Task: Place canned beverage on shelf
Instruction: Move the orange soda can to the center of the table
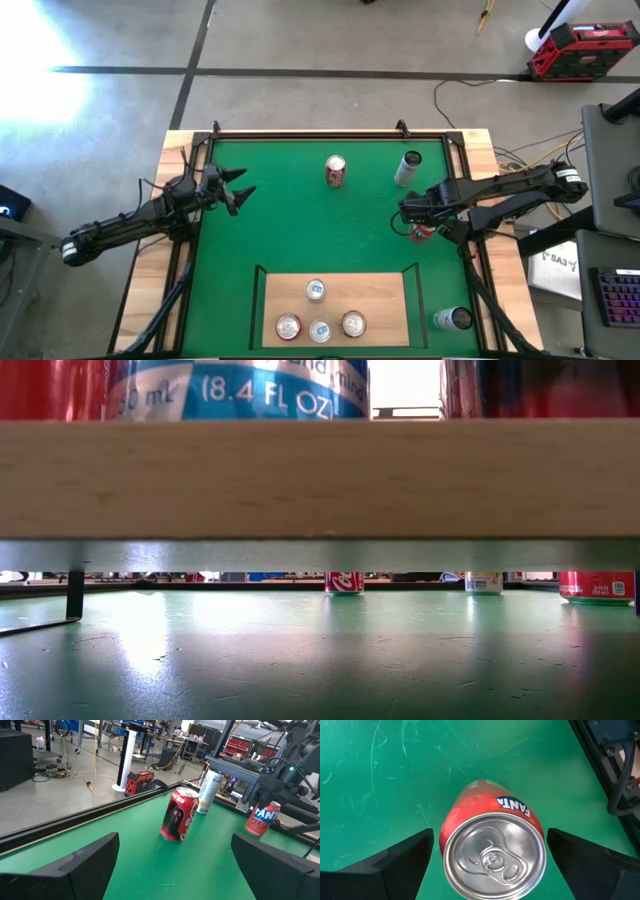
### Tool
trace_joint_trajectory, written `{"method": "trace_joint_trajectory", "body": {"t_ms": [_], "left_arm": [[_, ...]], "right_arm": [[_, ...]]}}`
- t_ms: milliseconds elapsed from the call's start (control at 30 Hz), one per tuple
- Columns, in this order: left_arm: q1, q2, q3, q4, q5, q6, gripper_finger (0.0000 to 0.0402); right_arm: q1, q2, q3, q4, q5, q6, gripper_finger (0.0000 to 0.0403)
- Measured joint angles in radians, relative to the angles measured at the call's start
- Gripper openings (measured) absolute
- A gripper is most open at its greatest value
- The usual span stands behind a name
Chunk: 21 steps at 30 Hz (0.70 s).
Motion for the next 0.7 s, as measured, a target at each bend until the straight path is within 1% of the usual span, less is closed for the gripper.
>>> {"method": "trace_joint_trajectory", "body": {"t_ms": [167,267,367,533,700], "left_arm": [[0.000,0.000,0.000,0.000,0.000,0.000,0.0369],[0.000,0.000,0.000,0.000,0.000,0.000,0.0369],[0.000,0.000,0.000,0.000,0.000,0.000,0.0369],[0.000,0.000,0.000,0.000,0.000,0.000,0.0369],[0.000,0.000,0.000,0.000,0.000,0.000,0.0369]], "right_arm": [[0.000,0.000,-0.007,0.032,0.000,0.044,0.0381],[0.000,0.000,-0.022,0.052,-0.001,0.054,0.0373],[0.000,0.000,-0.046,0.071,-0.001,0.057,0.0350],[0.000,-0.001,-0.068,0.087,-0.002,0.079,0.0294],[-0.003,0.003,-0.051,0.100,0.002,0.039,0.0294]]}}
